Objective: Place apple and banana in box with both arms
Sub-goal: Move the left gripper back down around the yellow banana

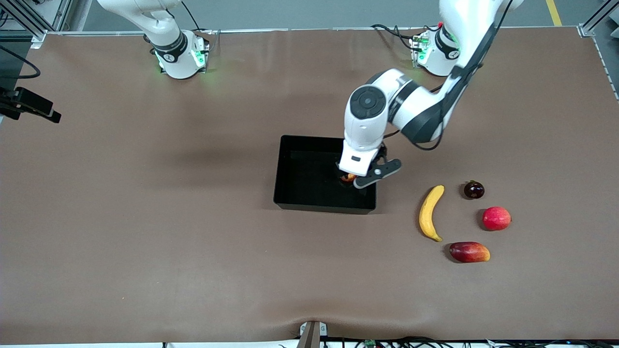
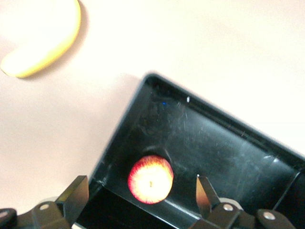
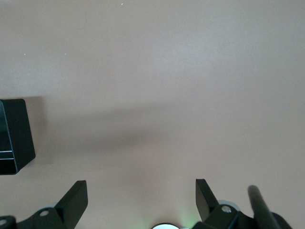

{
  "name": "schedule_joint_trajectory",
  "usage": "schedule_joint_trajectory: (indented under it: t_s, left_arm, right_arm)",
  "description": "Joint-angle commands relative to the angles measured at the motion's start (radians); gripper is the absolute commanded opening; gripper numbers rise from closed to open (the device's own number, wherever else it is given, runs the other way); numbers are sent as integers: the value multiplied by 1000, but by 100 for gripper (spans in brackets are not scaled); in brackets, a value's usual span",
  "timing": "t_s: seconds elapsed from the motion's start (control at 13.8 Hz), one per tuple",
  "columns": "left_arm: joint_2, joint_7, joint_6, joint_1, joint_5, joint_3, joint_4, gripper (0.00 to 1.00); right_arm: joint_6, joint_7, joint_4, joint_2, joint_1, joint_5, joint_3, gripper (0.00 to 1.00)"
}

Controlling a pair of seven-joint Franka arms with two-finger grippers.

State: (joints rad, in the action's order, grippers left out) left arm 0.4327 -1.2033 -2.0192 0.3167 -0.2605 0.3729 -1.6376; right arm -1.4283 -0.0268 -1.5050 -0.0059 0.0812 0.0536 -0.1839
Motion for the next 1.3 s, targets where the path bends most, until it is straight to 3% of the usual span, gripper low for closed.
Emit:
schedule_joint_trajectory:
  t_s: [0.0,0.22,0.51,0.87,1.09,1.23]
  left_arm:
    - [11,164,54,-92,56,3,82,100]
    - [0,377,63,-210,76,1,79,100]
    - [44,615,53,-329,61,-2,32,100]
    - [179,775,-59,-373,-81,-5,1,100]
    - [244,789,-142,-376,-85,-6,-8,100]
    - [265,791,-165,-377,-91,-8,-8,94]
  right_arm:
    - [-8,7,-11,-20,-15,-4,15,100]
    - [-4,8,-9,-23,-93,0,96,100]
    - [-4,34,-9,-22,-98,-4,100,100]
    - [-8,34,-9,-22,-92,-14,98,100]
    - [-9,33,-9,-20,-93,-12,98,100]
    - [-8,33,-9,-19,-93,-5,98,100]
